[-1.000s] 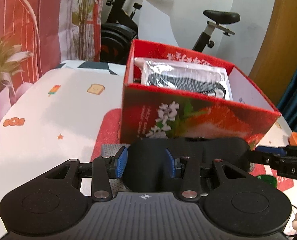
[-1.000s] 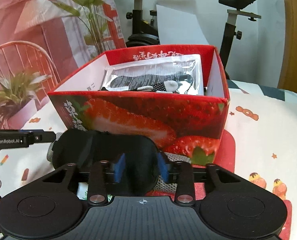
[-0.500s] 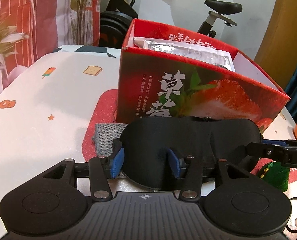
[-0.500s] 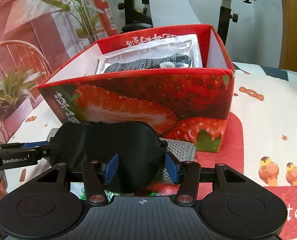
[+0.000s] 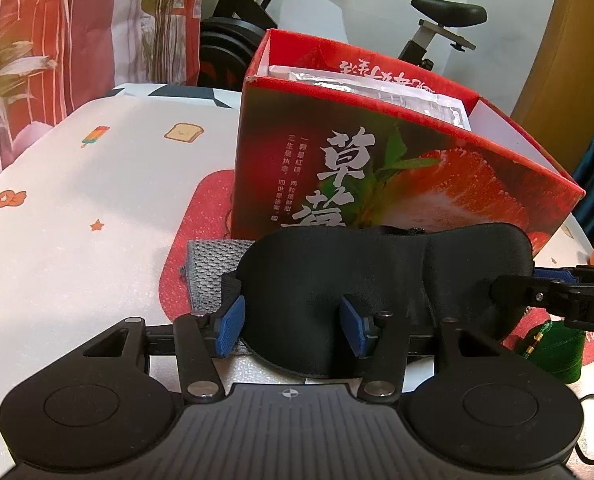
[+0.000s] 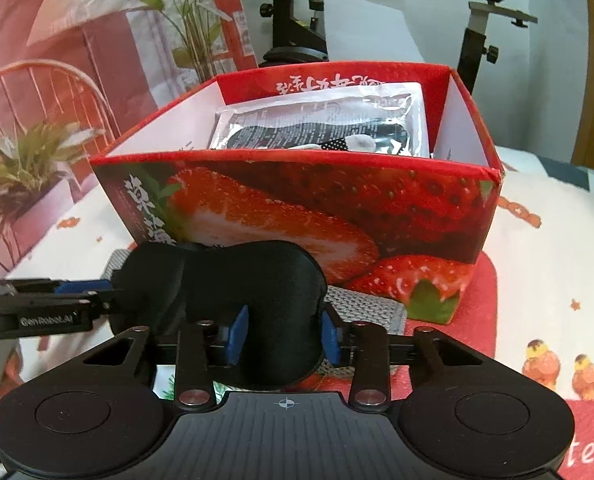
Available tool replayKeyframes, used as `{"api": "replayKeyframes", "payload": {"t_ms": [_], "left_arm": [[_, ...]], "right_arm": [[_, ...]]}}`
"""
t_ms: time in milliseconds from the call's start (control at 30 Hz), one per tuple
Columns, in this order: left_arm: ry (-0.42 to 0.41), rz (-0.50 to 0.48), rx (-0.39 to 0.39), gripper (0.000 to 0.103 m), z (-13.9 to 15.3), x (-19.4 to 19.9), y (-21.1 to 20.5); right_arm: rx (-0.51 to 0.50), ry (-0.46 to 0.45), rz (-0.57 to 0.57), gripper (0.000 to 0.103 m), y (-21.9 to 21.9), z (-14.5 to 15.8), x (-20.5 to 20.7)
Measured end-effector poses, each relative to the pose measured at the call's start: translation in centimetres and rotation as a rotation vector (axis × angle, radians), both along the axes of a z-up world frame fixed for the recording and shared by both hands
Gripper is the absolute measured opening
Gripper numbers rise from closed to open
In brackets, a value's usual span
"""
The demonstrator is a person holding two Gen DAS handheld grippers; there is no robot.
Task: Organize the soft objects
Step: 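Bring both tools down onto the black eye mask, one at each end, then close both tools on the eye mask and lift it off the table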
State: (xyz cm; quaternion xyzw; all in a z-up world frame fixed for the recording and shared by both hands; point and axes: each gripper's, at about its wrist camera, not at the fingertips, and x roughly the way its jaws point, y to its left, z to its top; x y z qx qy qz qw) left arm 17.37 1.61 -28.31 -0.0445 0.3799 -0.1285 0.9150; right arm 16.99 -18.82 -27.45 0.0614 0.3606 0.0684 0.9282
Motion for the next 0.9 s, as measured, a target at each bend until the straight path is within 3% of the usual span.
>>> {"api": "replayKeyframes", "payload": {"t_ms": [233,567,900], "left_arm": [[0.008,0.006,-0.012,0.062,0.0,0.2,0.3],[0.026,0.001,-0.062,0.069,0.6,2.2,1.3],[0.153,-0.044,-0.242,0.071,-0.3,4.6,3.2]], "right_arm": [[-0.023,0.020,-0.010,0.025,-0.2,-0.8,0.1],[-0.025,0.031,-0.007,0.024,-0.4,-1.2,0.3],[-0.011,0.038,-0.007,0.024,-0.6,-1.2,0.2]]}}
